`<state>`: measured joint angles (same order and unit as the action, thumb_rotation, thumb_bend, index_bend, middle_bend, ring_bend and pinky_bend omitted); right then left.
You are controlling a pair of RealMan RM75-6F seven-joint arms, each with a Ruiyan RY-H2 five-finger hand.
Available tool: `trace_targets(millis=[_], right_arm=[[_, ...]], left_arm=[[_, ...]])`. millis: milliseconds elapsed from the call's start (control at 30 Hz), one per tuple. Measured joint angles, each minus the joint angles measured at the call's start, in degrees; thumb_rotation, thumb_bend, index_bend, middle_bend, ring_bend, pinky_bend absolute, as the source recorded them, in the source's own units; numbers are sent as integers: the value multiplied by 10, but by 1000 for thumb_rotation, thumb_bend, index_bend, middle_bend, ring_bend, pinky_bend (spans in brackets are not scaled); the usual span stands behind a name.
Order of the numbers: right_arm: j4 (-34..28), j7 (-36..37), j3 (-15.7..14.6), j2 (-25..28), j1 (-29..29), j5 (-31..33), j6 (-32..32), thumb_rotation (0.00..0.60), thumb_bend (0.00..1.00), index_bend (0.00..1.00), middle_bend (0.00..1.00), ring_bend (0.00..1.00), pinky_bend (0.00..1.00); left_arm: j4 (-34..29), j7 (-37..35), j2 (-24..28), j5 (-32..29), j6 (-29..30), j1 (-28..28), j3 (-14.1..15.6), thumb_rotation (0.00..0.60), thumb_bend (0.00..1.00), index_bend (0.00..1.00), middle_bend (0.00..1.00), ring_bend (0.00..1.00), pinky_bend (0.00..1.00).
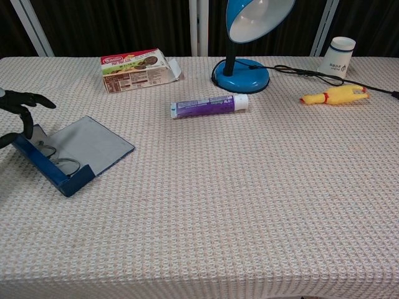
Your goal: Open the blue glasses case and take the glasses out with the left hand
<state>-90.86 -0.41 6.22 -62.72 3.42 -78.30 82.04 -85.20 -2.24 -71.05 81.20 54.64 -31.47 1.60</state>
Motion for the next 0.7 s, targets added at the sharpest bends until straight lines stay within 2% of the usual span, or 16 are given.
trace_targets(millis=[233, 367, 567, 700], right_arm=[[-2, 2, 1, 3, 1, -2, 0, 600, 246, 0, 0, 0, 0], [-1, 6, 1, 3, 1, -3, 1, 600, 246, 0, 0, 0, 0], [4, 14, 0, 3, 0, -4, 1, 600, 247, 0, 0, 0, 0], [2, 15, 0, 5, -1, -8, 4, 600, 247, 0, 0, 0, 0]], left_arm=[[-56, 0, 28, 21, 44, 11, -6, 600, 539, 98, 381, 78, 157], [-102, 31, 60, 18, 67, 27, -4, 600, 539, 98, 381, 78, 161], [-151, 96, 97, -46, 52, 45, 8, 600, 540, 94, 377, 78, 166], [-161, 111, 101, -80, 26, 48, 12, 600, 557, 85, 359, 78, 169]])
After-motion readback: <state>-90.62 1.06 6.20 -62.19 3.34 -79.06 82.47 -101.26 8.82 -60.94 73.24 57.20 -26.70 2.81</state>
